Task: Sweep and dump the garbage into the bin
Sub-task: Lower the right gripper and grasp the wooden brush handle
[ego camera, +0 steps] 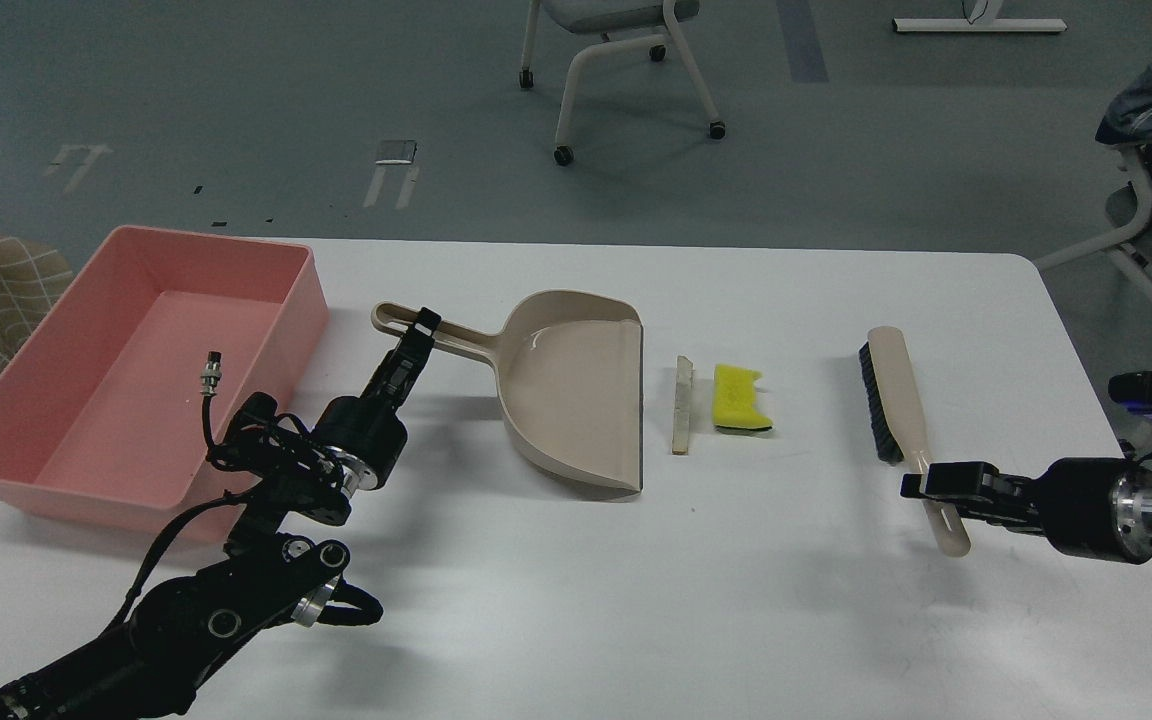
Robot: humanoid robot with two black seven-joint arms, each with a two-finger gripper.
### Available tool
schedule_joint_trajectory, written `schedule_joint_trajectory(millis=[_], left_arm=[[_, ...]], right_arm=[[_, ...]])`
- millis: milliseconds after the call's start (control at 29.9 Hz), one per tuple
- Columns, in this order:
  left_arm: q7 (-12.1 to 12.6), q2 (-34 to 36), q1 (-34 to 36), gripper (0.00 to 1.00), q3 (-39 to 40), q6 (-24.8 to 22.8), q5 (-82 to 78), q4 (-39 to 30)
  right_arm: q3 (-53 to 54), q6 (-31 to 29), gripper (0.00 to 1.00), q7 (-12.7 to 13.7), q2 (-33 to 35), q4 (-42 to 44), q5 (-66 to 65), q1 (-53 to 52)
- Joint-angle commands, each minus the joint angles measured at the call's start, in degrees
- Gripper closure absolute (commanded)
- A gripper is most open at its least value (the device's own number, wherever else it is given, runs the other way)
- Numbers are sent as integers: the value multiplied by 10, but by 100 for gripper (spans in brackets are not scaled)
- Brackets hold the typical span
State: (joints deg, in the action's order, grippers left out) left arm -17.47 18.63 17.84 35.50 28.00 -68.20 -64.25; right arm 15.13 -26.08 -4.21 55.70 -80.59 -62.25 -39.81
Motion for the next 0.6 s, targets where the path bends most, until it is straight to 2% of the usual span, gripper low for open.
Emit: schedule_joint_trajectory(millis=[0,301,568], left_arm=[[0,0,-1,100,0,0,0,0],[-1,2,-1,100,0,0,0,0],[-1,1,-2,100,0,0,0,0]], right_arm=[[1,4,43,0,-4,0,-2,2],[0,10,48,2,-9,1,-7,2],[0,10,67,17,-8,0,-4,2]])
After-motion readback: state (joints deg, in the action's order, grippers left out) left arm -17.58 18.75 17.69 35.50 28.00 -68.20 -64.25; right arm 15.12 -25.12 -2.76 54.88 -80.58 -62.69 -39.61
